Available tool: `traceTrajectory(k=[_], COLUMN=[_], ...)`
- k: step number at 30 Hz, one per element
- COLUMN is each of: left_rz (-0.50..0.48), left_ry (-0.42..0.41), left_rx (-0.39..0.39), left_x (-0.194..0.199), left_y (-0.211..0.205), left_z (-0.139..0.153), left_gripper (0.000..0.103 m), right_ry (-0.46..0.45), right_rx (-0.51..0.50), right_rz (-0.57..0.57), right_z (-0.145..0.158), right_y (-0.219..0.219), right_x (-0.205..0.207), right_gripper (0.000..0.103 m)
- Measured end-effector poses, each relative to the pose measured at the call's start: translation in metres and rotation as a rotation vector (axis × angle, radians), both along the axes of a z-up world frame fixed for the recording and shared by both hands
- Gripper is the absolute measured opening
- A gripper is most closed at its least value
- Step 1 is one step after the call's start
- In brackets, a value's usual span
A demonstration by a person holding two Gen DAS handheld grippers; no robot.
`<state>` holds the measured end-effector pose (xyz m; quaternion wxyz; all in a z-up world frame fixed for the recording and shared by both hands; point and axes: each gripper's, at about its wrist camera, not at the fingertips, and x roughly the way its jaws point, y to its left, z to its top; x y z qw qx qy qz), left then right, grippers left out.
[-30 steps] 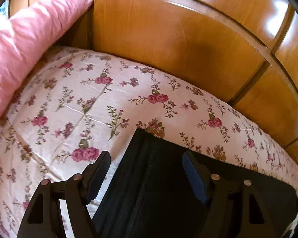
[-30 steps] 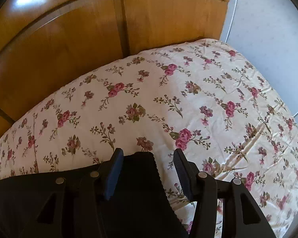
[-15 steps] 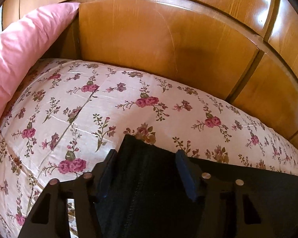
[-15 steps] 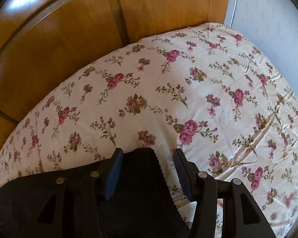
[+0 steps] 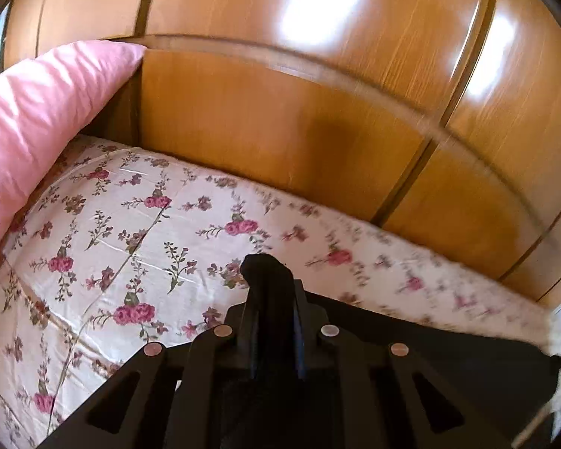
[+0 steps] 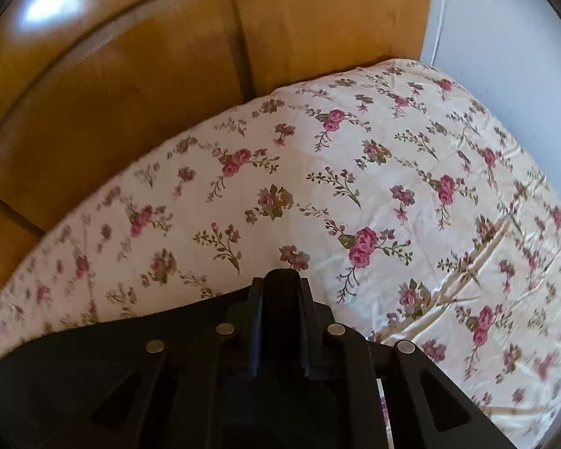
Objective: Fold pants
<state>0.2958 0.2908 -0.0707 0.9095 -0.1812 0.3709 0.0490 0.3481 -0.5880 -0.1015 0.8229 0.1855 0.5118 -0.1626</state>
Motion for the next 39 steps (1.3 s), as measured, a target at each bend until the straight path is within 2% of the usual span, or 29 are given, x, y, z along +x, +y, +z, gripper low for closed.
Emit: traceTrajectory(k=[6,11,19,23,29,35,39], left_rz=[-0.016,-0.018,-0.004,0.021,0.06,0.068,0.077], left_ry=[-0.071,-0.147,-0.285,-0.338,-0.375,-0.38,-0.353], left_rx=[-0.055,-0.122,-0.276,-0.374,-0.465,-0.493,-0.49], left_x=[-0.021,-0.051,-0.137,-0.183,-0.246,-0.299,-0.319], left_y=[-0.002,0.0,0.017,0.03,0.042,0.039,0.034], left_z=[0.028,0.053,0.085,0.083,0.062,0.034,0.011], left_gripper=[0.013,0.013,0.013,0.013,0.013,0.013,0.013], right_ry=[-0.08,-0.183,-0.331,-0.414,-0.498,-0.558,-0.578], right_rx=[0.028,0.06,0.126,0.158,0.192,0.238,0.276], right_rz=[-0.03,-0.034,-0.031,-0.025,-0.011,-0.014,-0.035], right_z=[0.018,0.045,0.083,0.095,0.102,0.089,0.066], right_y=[-0.003,-0.004,-0.01,-0.017,-0.028,-0.039,-0.045], right_x=[-0.015,-0.033,-0.084,-0.118,-0.175,-0.231,-0.267], right_gripper=[0.015,0.015,0.015,0.015,0.015,0.015,0.015])
